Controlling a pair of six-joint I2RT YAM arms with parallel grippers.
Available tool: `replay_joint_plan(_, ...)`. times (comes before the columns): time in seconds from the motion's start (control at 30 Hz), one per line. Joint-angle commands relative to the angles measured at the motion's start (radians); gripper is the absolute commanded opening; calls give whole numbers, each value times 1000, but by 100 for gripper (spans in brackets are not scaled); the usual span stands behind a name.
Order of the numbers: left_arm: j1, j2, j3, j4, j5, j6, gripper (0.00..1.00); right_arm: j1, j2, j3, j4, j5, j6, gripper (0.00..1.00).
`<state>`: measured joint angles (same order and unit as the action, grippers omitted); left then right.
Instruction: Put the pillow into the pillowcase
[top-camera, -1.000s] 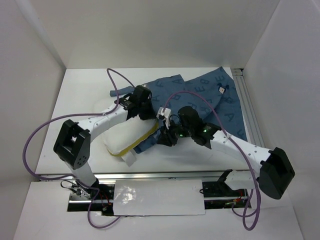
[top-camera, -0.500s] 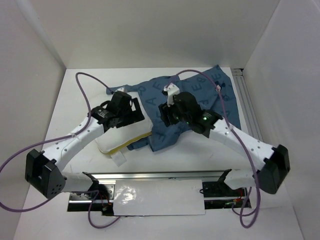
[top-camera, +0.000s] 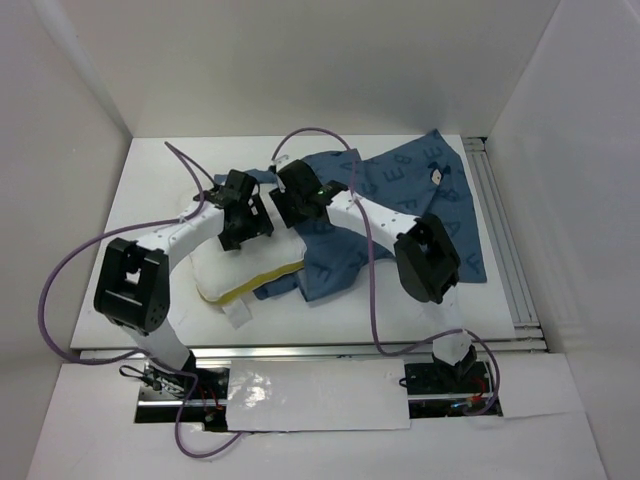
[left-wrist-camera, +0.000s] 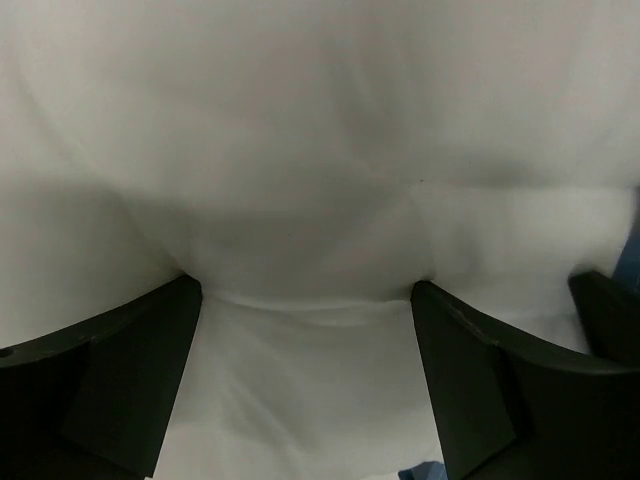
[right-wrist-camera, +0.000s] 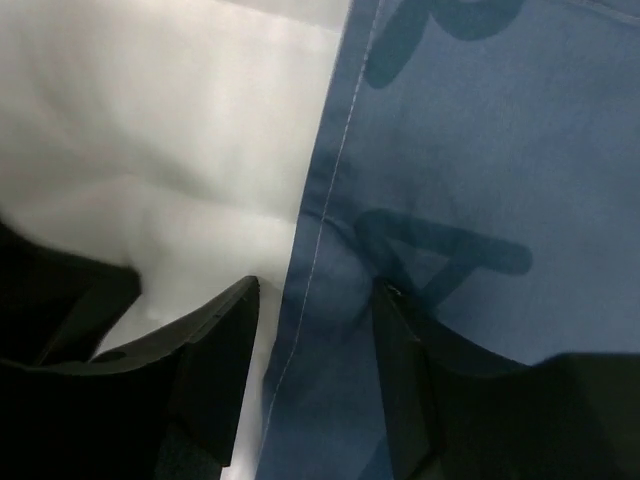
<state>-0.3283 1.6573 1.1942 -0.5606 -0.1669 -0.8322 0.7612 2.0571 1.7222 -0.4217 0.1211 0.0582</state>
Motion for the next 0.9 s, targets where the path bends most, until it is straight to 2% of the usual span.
replay_joint_plan(0.0, 8, 82, 24, 105, 75, 19, 96, -29, 57, 85, -81, 57, 41, 55)
replay_joint_plan(0.03, 8, 99, 24, 123, 75, 30, 88, -42, 57, 95, -94, 57, 54, 46)
replay_joint_plan(0.07, 17, 116, 24, 123, 90, 39, 49, -42, 67, 96, -94, 77, 75, 37)
replay_joint_plan(0.1, 17, 146, 24, 123, 90, 39, 13, -52, 55, 77, -71, 86, 75, 22)
replay_joint_plan(0.13, 17, 159, 24, 123, 90, 39, 0, -53, 45, 65, -56, 86, 86, 15)
replay_joint_plan(0.23, 17, 168, 13, 134, 64, 60, 0, -62, -6, 34, 3, 89, 95, 0)
replay_joint_plan(0.33, 6, 107, -25, 206, 15, 97, 0, -62, -26, 31, 50, 42, 83, 0)
replay_joint_plan(0.4, -20, 4, -57, 257, -37, 125, 0, -62, -26, 57, 64, -18, 71, 0)
replay_joint_plan(0.5, -47, -167, -136, 384, -72, 188, 0, -62, -17, 134, 74, -211, 58, 0)
replay_joint_plan(0.53, -48, -209, -166, 443, -72, 218, 0, -62, -8, 157, 74, -327, 45, 0)
replay_joint_plan(0.63, -48, -336, -165, 496, -60, 269, 0, -47, 15, 269, 63, -519, 31, 0)
replay_joint_plan(0.87, -77, -426, -122, 545, 20, 328, 0, -7, 15, 407, 141, -770, 97, 0)
